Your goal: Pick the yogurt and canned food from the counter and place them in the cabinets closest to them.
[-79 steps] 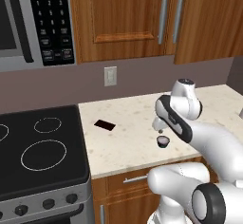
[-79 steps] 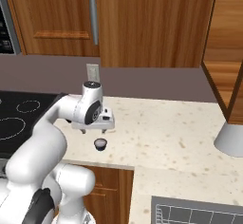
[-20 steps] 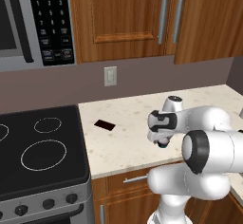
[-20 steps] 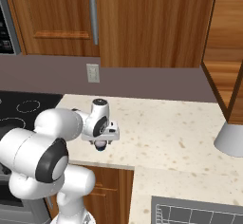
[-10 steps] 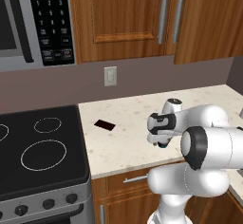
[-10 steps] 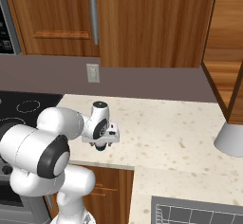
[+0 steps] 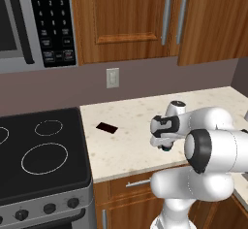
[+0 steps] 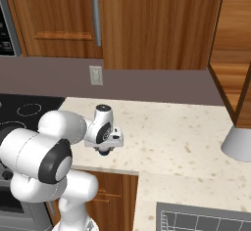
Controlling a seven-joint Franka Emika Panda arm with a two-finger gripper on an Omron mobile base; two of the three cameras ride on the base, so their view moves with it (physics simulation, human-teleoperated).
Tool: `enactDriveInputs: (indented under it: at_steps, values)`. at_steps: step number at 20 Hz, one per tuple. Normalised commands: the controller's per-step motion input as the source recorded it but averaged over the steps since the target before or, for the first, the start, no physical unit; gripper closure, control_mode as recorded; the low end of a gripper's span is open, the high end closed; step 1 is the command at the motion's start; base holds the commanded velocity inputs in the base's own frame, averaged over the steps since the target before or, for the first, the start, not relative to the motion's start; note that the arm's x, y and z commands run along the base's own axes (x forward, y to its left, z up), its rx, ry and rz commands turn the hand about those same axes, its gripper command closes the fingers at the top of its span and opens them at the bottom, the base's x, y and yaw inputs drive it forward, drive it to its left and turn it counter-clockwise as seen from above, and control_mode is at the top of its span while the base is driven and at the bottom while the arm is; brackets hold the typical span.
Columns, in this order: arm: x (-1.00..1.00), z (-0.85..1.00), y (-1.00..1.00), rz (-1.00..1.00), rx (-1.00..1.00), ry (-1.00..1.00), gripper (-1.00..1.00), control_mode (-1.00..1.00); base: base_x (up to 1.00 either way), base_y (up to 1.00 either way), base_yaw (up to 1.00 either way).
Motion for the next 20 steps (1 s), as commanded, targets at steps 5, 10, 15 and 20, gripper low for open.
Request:
enactDriveInputs:
  at_steps: [5,10,15,20]
  values:
    - [0.00,0.00,0.00,0.00,0.00,0.00,1.00,-1.00,0.00,0.00,0.00]
    - [0.00,0.02,0.00,0.00,0.00,0.00,1.00,-1.00,0.00,0.00,0.00]
    - [0.00,0.22,0.00,0.00,0.01,0.00,1.00,-1.00,0.00,0.00,0.00]
    - [0.00,0.37,0.00,0.00,0.01,0.00,1.00,-1.00,0.00,0.00,0.00]
